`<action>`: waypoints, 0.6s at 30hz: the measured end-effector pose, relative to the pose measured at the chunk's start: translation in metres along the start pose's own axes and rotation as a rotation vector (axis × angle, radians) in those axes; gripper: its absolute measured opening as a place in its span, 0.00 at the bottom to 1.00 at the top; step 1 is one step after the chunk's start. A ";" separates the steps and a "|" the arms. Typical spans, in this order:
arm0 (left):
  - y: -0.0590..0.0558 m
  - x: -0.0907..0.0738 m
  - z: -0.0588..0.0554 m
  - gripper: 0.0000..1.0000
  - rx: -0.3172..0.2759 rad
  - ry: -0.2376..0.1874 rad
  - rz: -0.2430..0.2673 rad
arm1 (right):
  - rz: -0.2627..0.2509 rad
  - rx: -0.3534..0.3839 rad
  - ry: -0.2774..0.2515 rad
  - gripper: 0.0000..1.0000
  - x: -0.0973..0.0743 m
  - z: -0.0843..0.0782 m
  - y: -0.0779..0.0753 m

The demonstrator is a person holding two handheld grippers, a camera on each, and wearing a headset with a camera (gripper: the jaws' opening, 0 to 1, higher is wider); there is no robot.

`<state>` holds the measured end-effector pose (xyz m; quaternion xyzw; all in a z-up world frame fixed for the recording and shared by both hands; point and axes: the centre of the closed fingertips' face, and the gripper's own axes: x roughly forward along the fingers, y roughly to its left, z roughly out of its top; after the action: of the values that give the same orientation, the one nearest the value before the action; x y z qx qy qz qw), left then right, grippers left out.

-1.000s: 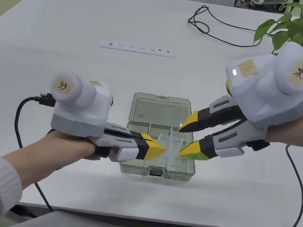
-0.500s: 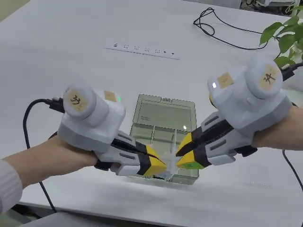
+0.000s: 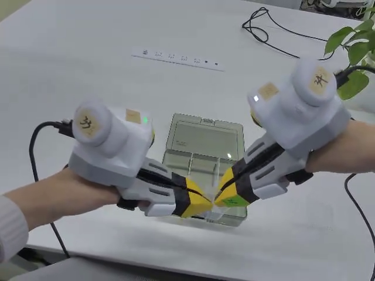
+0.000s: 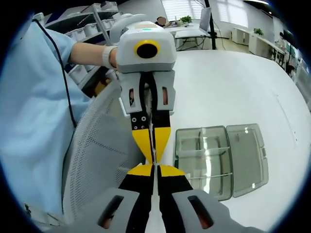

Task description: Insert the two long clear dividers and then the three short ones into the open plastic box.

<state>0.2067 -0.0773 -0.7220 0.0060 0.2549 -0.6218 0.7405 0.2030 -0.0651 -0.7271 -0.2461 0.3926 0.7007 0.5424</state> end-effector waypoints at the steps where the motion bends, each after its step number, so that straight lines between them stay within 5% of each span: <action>1: -0.001 0.000 0.000 0.00 0.003 -0.005 -0.003 | 0.009 0.004 0.005 0.03 0.000 0.000 0.001; 8: 0.001 -0.004 0.005 0.00 0.008 -0.071 0.020 | 0.021 -0.008 0.010 0.04 -0.002 0.004 -0.003; 12: 0.002 -0.005 0.009 0.00 -0.005 -0.104 0.031 | 0.028 -0.035 0.057 0.07 -0.002 -0.002 -0.002; 18: 0.000 -0.005 0.009 0.00 0.002 -0.107 0.025 | 0.024 -0.026 0.055 0.04 -0.003 -0.001 -0.002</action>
<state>0.2097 -0.0753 -0.7126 -0.0233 0.2139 -0.6121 0.7609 0.2061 -0.0674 -0.7262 -0.2676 0.4010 0.7052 0.5199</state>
